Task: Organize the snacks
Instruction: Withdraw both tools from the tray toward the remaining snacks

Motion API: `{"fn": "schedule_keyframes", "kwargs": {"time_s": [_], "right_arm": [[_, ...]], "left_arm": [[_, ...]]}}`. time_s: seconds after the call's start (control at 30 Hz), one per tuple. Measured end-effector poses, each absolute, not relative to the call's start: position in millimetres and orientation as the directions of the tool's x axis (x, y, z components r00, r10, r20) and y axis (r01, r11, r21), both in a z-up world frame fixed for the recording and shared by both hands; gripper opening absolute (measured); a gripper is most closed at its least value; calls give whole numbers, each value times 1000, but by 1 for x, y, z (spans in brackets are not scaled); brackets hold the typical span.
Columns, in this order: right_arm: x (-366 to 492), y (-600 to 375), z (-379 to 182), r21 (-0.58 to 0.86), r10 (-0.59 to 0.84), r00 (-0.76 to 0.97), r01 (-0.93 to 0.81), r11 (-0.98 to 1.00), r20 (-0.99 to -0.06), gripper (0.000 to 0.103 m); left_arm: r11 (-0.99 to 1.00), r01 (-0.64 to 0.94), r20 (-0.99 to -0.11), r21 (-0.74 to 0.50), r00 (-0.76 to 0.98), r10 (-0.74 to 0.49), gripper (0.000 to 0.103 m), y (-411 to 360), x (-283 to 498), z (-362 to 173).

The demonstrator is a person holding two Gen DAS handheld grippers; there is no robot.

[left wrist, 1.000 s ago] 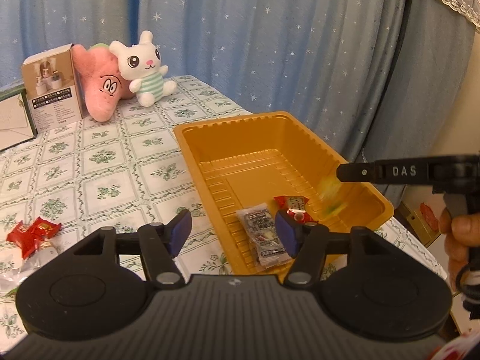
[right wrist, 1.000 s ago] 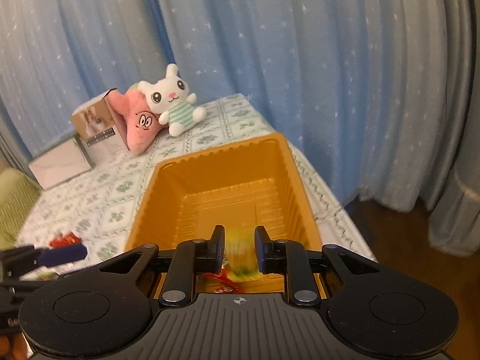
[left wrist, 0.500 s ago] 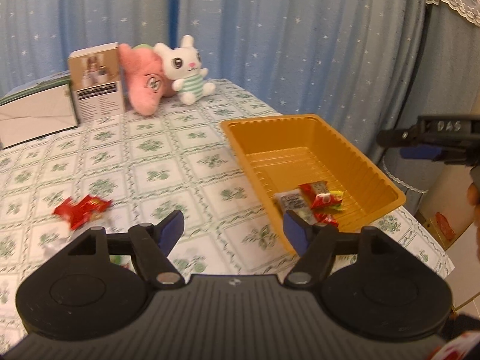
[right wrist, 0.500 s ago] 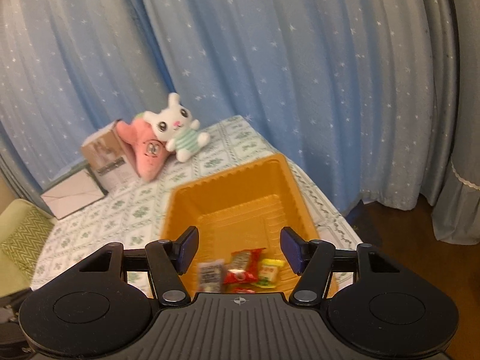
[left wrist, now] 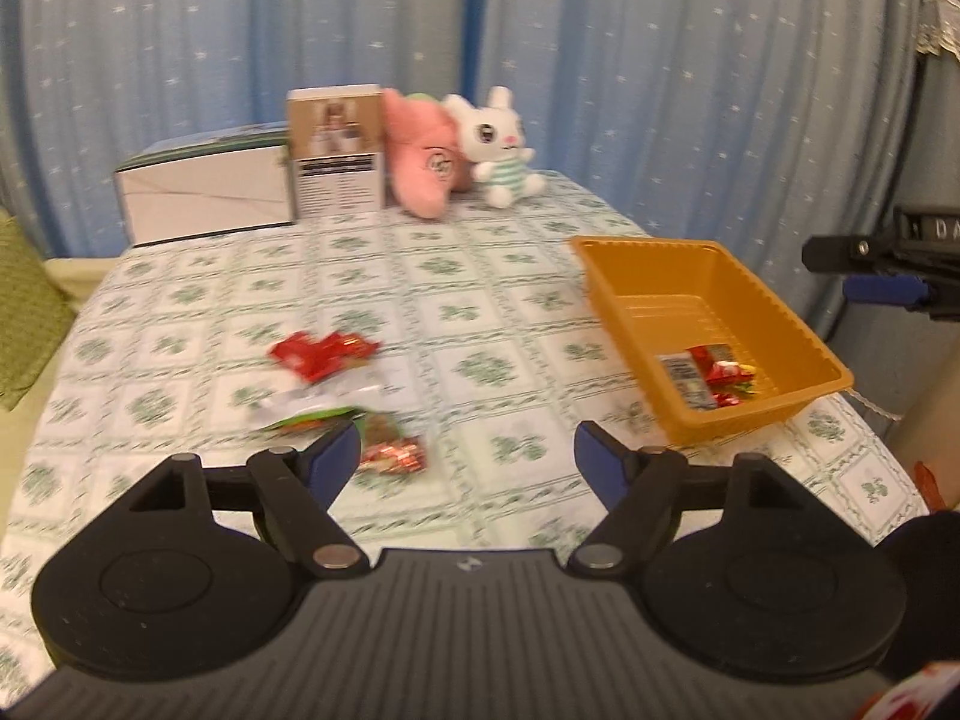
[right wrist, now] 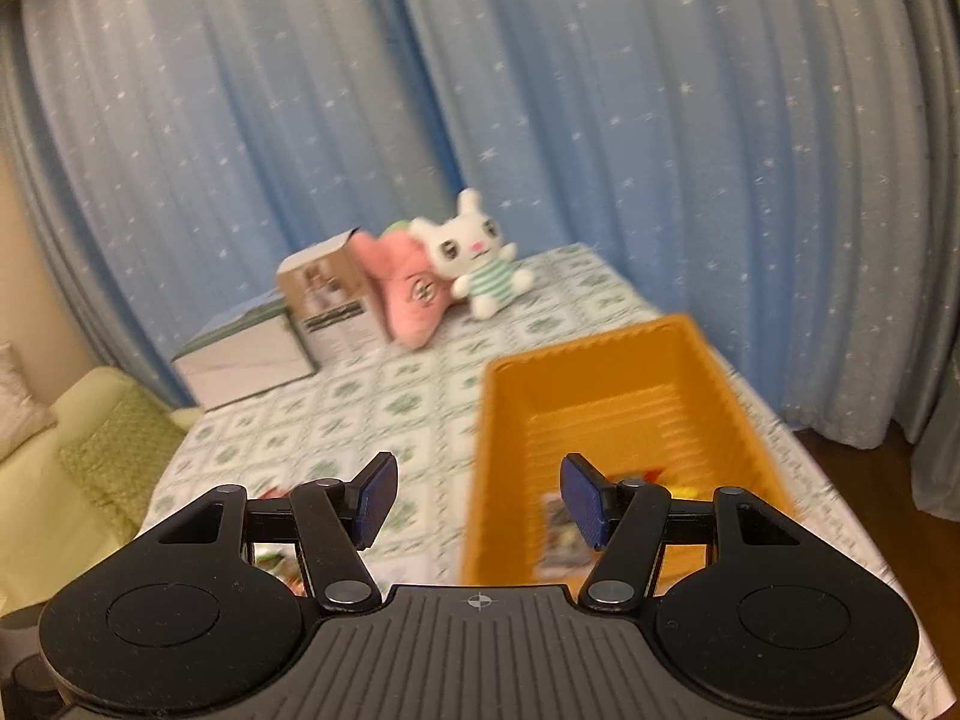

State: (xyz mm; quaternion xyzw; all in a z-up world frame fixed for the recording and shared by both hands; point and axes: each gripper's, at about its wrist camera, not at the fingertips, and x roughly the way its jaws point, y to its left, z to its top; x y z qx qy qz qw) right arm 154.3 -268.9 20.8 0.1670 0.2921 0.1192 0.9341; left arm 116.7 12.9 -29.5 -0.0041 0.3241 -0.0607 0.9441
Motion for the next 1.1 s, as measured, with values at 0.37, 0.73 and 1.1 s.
{"fn": "schedule_keyframes", "kwargs": {"time_s": [0.37, 0.73, 1.1], "right_arm": [[143, -218, 4, 362, 390, 743, -212, 908, -544, 60], [153, -185, -13, 319, 422, 701, -283, 904, -575, 60], [188, -124, -62, 255, 475, 597, -417, 872, -647, 60]], "left_arm": [[999, 23, -619, -42, 784, -44, 79, 58, 98, -33], [1000, -1, -634, -8, 774, -4, 79, 79, 114, -44], [998, 26, -654, 59, 756, 19, 80, 101, 154, -62]]}}
